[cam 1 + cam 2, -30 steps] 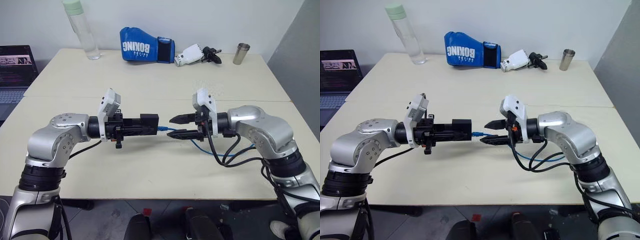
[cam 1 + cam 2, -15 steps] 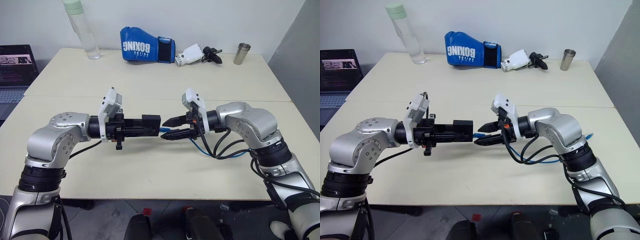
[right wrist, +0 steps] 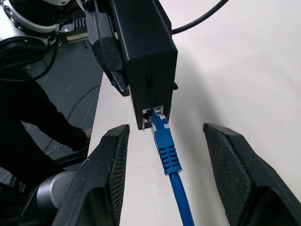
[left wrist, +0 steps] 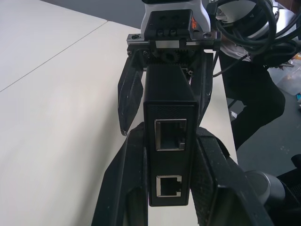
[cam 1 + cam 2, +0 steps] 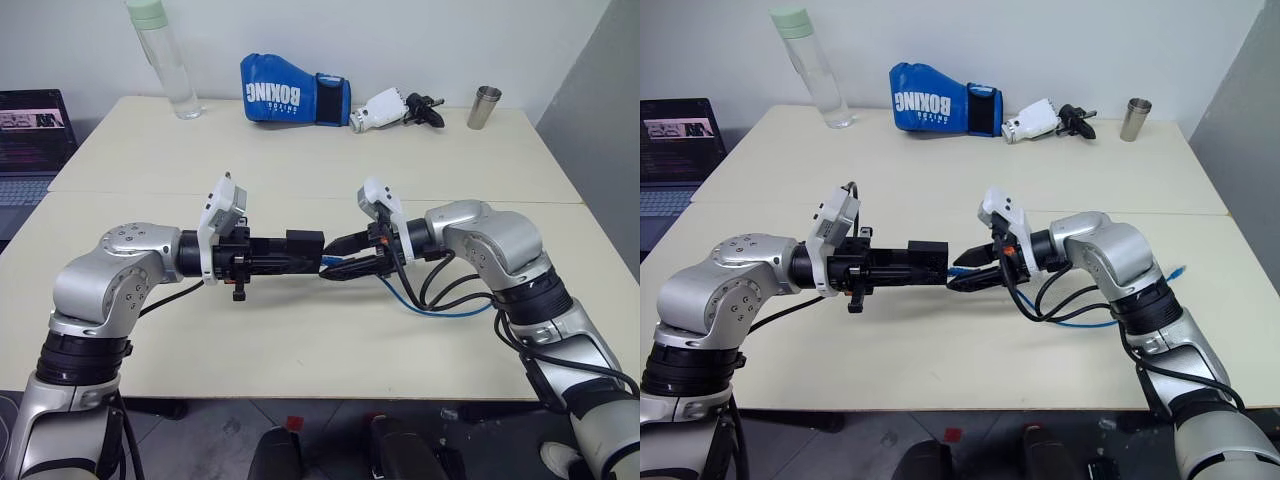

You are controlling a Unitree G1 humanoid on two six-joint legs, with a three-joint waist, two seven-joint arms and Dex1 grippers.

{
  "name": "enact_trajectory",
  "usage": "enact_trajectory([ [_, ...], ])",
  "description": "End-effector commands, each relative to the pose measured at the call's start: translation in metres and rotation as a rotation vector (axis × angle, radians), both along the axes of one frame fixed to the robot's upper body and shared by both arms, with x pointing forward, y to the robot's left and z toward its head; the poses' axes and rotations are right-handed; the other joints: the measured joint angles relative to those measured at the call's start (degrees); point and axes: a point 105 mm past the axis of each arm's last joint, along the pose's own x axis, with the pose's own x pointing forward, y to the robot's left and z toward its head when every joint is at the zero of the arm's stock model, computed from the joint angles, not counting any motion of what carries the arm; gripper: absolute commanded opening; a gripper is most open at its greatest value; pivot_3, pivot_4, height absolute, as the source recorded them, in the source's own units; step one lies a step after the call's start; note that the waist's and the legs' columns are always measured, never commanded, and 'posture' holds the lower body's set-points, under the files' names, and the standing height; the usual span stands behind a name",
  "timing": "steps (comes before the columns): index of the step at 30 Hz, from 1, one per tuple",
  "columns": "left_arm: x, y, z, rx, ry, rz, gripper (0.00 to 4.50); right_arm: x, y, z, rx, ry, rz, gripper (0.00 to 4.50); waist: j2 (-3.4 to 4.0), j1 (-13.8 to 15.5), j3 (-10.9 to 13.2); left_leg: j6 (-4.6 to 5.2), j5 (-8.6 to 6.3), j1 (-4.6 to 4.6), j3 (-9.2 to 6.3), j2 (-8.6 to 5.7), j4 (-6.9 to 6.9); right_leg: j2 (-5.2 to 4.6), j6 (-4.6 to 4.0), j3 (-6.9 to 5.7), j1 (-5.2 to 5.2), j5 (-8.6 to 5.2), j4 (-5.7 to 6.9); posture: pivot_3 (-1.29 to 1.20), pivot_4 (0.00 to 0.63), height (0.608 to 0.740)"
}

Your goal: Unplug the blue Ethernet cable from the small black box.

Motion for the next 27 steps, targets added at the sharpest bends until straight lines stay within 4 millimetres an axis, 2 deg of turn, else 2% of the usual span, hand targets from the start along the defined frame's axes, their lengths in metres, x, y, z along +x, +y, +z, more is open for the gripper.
enact_trajectory([
  [1, -0.0045, 0.0001, 0.0101, 0.004, -0.053, -0.014, 0.79, -0.0019, 0.0028, 0.0140, 0.015, -0.041, 0.038, 2.63, 0.00, 0.00, 0.00, 0.00, 0.00, 0.00, 0.00, 0.00, 0.00, 0.00, 0.00, 0.00, 0.00, 0.00, 0.00, 0.00, 0.150, 0.740],
  [15, -0.0044, -0.0017, 0.0083, 0.003, -0.054, -0.019, 0.79, 0.0033, 0.0022, 0.0149, 0.010, -0.031, 0.033, 2.63, 0.00, -0.01, 0.00, 0.00, 0.00, 0.00, 0.00, 0.00, -0.01, 0.00, 0.00, 0.00, -0.01, 0.00, 0.00, 0.00, 0.150, 0.740],
  [19, -0.0073, -0.0042, 0.0080, 0.007, -0.053, -0.028, 0.79, 0.0043, 0.0022, 0.0147, 0.010, -0.028, 0.028, 1.98, 0.00, -0.01, 0.00, 0.00, 0.00, 0.00, 0.01, 0.00, -0.01, 0.00, 0.00, 0.01, -0.02, 0.00, 0.00, 0.00, 0.150, 0.740],
  [21, -0.0085, -0.0049, 0.0075, 0.010, -0.052, -0.031, 0.79, 0.0045, 0.0020, 0.0148, 0.011, -0.024, 0.028, 1.41, 0.01, -0.01, 0.00, 0.00, 0.00, 0.00, 0.00, 0.00, -0.01, 0.00, 0.00, 0.01, -0.02, 0.00, 0.00, 0.00, 0.150, 0.740],
  [27, -0.0113, -0.0041, 0.0037, 0.018, -0.048, -0.037, 0.79, 0.0033, 0.0006, 0.0144, 0.003, -0.014, 0.036, 0.13, 0.01, -0.02, 0.01, 0.00, 0.00, 0.00, 0.01, 0.00, -0.02, 0.00, 0.00, 0.00, -0.02, 0.00, 0.00, 0.00, 0.150, 0.740],
])
